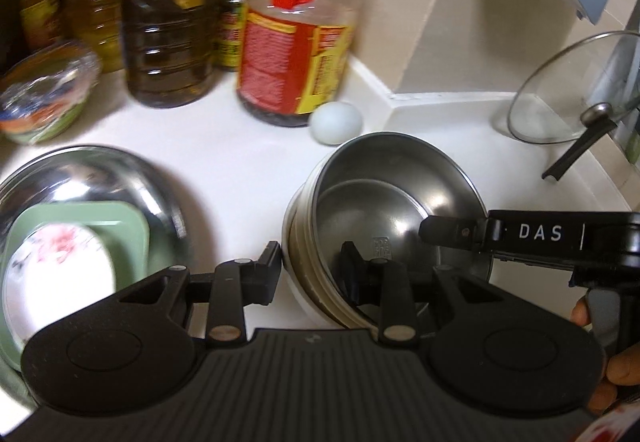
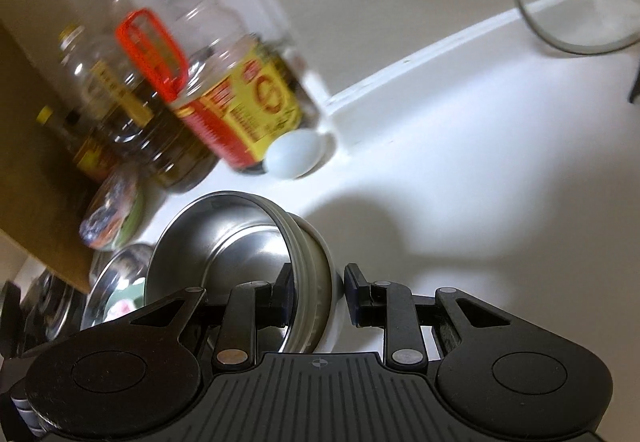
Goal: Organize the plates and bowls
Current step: 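Lift the bowl stack with both grippers and carry it toward the steel basin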
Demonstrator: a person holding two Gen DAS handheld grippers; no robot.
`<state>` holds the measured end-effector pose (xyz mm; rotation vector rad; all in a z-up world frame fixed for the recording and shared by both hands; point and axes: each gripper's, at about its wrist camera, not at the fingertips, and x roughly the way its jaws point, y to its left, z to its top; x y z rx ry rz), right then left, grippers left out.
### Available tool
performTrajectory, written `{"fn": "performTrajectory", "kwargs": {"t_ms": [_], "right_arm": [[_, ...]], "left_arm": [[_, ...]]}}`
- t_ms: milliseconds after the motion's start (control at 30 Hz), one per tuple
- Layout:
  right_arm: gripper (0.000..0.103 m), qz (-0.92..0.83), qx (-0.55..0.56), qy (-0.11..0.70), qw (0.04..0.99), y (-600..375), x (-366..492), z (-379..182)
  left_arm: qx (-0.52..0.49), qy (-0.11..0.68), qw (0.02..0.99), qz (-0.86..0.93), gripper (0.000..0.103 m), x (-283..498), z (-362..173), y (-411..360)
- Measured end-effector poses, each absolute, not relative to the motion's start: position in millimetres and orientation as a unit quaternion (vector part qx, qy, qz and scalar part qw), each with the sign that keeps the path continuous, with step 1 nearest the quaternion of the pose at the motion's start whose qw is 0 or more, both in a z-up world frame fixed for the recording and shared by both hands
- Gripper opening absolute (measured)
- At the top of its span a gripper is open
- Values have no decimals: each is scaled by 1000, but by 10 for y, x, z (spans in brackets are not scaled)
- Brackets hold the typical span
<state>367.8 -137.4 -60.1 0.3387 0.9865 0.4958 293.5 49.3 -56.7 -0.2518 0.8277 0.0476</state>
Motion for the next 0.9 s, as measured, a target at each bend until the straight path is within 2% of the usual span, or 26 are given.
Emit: {"fn": "performTrajectory", "kwargs": {"t_ms": [500,767,900], "right_arm": [[27,228,128,460,848,-1106,3434,-578],[27,176,146,455,861,-1116,3364,-578],[27,163,148,451,865,-1110,3327,-586]], "left_arm": [[-141,393,907,61,29,2705,-568,555],[-127,381,913,77,31,2721,-563,561],[-129,378,913,82,36,2717,-574,580]]}}
